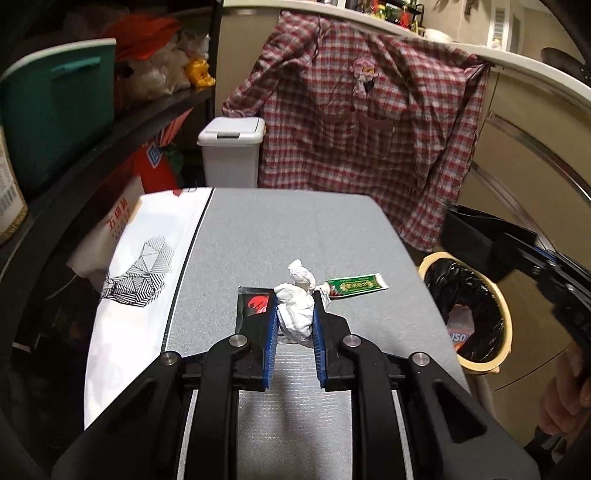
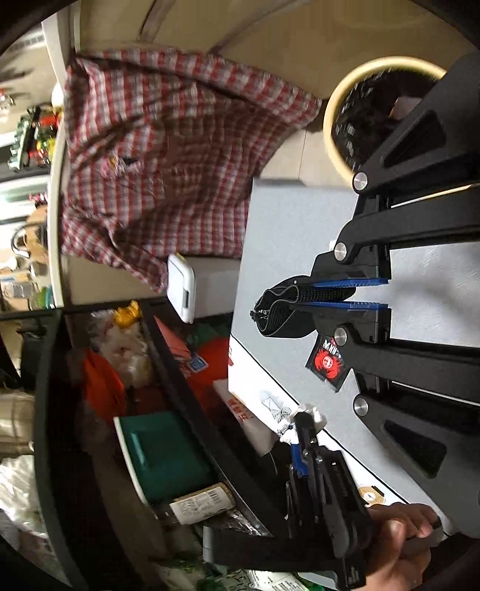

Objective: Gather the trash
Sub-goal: 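Lift and carry the tissue and strap with both grippers over the bucket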

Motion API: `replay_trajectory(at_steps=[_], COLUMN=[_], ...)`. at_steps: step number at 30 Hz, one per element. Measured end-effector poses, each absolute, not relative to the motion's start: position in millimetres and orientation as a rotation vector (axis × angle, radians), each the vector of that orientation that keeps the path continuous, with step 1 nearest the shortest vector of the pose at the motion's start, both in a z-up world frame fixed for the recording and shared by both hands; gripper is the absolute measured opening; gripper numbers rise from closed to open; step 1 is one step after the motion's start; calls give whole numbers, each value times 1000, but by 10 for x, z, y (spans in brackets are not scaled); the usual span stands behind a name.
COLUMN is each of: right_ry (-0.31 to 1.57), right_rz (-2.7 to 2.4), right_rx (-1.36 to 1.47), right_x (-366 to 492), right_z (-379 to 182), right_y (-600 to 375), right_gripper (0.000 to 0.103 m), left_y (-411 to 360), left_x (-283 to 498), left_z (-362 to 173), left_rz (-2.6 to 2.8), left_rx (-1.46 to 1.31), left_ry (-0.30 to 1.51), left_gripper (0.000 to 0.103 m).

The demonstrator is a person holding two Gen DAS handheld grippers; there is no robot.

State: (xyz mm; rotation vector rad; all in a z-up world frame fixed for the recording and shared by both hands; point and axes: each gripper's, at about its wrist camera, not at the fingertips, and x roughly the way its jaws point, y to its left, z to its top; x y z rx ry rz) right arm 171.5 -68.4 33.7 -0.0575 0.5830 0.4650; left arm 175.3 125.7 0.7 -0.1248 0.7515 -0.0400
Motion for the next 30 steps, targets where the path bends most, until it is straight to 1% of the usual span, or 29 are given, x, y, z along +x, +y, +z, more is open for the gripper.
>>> replay_trajectory(at_steps=[5, 10, 19, 30], right_ry=[540, 495, 513, 479], right_rz=[392, 307, 251, 164], right_rx=[-34, -17, 37, 105], right_x=[1402, 1226, 1232, 1297], right_z=[545, 563, 373, 400], right_y=[-1068, -1396, -1899, -2455], right_gripper=[6, 6, 6, 6], left_y=[1189, 1115, 996, 663], left_x=[1628, 1529, 1427, 1385], left_z=[106, 190, 238, 309], left_rz=[-38, -30, -20, -42], left_rx=[-120, -112, -97, -21], left_ry=[718, 689, 670, 651], left_gripper=[17, 17, 17, 17])
